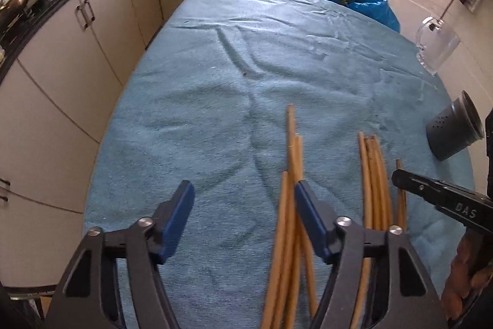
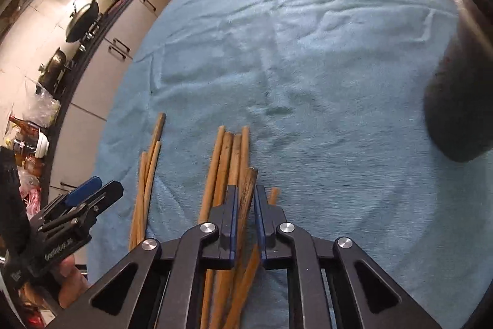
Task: Organize utensils
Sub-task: 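Lower the right gripper onto the chopsticks and close on one chopstick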
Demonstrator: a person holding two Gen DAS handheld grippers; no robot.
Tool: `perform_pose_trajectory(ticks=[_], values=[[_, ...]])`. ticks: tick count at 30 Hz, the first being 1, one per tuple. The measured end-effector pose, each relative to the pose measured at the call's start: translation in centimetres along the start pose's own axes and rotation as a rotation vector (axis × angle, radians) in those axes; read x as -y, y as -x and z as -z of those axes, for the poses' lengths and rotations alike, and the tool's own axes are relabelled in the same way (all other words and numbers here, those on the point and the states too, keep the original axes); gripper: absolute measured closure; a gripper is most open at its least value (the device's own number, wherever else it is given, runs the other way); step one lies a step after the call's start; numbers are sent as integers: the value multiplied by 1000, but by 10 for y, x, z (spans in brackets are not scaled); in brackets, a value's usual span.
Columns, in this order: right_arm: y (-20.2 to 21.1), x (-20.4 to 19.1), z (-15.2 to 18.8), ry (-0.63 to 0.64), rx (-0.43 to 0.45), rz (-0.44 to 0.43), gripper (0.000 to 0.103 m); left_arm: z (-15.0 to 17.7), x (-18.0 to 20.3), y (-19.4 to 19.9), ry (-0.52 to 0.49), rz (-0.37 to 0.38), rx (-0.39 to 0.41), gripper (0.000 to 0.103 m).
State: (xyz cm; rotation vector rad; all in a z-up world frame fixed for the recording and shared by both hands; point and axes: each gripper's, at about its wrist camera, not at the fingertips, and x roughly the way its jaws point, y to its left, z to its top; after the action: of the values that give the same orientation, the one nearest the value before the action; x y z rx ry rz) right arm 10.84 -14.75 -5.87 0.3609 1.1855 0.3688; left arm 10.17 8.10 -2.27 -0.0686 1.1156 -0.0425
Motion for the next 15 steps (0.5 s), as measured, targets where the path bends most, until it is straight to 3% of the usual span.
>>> perform_pose_trajectory(ticks=[2,4,7,12,15], values=[[16,4,1,0,42,-13,93,-2,10,0,-18,20,-6,49],[31,6,4,3,86,-30,93,-5,23,-1,-43,46,-16,51],[49,9,8,10,139,-24,93,-8,46,-7,-91,84,-43,62],[63,16,14,-1,169,-32,93,-16,80,-29,-144,96,-100,63],[74,20,16,-3,198,-31,93,-18,92,-37,-171,66,-106,66]])
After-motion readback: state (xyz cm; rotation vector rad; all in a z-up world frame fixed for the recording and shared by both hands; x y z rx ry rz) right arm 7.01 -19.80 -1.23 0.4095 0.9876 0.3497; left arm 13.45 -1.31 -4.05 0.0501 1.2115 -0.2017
